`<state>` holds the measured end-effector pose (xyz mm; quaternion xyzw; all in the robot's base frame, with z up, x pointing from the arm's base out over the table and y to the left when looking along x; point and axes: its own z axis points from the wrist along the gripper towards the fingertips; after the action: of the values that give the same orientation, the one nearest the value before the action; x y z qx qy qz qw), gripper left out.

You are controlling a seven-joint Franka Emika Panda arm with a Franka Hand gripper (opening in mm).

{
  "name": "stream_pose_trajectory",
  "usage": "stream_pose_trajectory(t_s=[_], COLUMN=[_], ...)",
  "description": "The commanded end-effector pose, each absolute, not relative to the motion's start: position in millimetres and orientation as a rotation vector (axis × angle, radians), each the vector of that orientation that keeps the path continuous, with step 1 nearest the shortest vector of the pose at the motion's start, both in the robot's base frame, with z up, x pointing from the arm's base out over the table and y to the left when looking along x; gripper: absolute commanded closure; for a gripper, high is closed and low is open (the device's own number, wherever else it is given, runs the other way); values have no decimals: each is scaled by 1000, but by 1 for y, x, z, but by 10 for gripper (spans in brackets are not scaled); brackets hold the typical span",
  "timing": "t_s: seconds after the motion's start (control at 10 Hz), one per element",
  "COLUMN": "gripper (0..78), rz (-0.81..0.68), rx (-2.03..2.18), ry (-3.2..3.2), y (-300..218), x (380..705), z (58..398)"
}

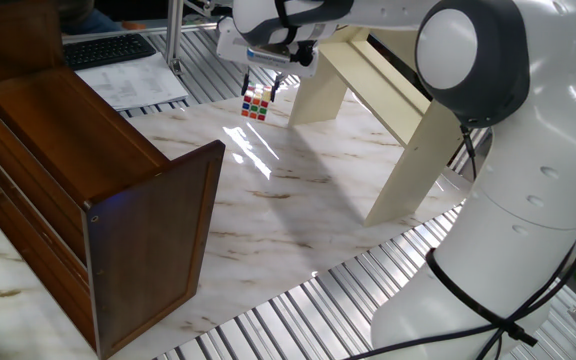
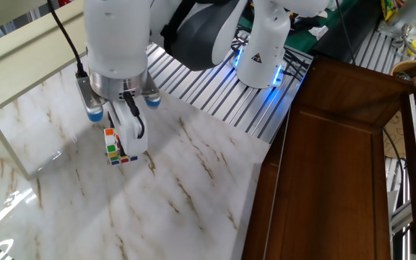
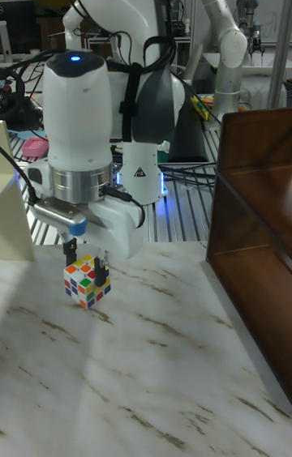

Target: Put the object on the shelf

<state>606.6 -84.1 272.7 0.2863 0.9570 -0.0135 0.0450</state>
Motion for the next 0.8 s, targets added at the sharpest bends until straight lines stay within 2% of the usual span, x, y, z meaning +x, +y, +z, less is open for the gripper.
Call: stream_pose_trajectory(t_s=[0.1, 0.8], gripper=[760, 760], rz=[-40, -45], rx=[871, 807], ry=[2938, 2965], y=[-84, -116], x=[608, 593], z=[275, 361])
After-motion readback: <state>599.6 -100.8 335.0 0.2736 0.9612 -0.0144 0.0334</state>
